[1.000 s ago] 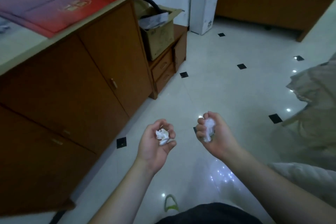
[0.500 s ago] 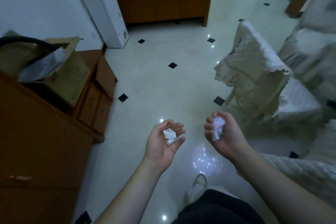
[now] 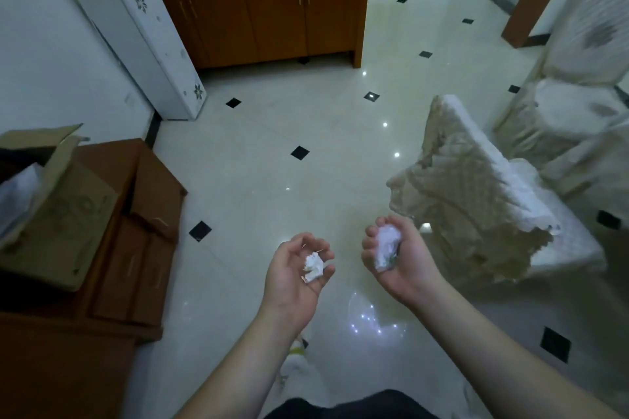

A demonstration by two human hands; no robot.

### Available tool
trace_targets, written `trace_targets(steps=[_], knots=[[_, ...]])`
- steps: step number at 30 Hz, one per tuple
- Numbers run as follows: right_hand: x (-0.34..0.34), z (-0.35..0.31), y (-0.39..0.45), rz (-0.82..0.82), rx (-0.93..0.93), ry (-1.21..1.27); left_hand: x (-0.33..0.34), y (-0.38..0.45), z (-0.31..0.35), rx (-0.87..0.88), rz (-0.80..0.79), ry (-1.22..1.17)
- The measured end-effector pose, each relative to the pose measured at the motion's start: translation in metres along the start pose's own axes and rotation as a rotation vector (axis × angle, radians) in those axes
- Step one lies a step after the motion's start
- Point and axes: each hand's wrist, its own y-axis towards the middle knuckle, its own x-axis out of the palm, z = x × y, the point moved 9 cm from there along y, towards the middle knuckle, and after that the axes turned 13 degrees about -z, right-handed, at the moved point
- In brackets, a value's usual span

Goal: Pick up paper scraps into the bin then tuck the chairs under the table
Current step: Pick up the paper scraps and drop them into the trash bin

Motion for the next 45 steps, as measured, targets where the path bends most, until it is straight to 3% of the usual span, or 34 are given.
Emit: trace_targets(steps=[8, 15, 22, 36, 45], knots=[[0.054, -0.015, 0.157, 0.029, -0.031, 0.039, -0.013, 0.125, 0.11, -0.068, -0.056, -0.033], [0.068, -0.082, 0.235, 0.075, -0.172, 0.105, 0.025, 0.233, 0.16, -0.199, -0.209, 0.036], [0.042, -0.178, 0.302, 0.115, -0.28, 0.189, 0.091, 0.354, 0.161, -0.357, -0.311, 0.091], [0.041, -0.383, 0.49, 0.082, -0.279, 0.232, 0.222, 0.604, 0.212, -0.296, -0.239, 0.233], [0.03, -0.497, 0.624, 0.124, -0.308, 0.154, 0.289, 0.78, 0.244, -0.32, -0.327, 0.242]])
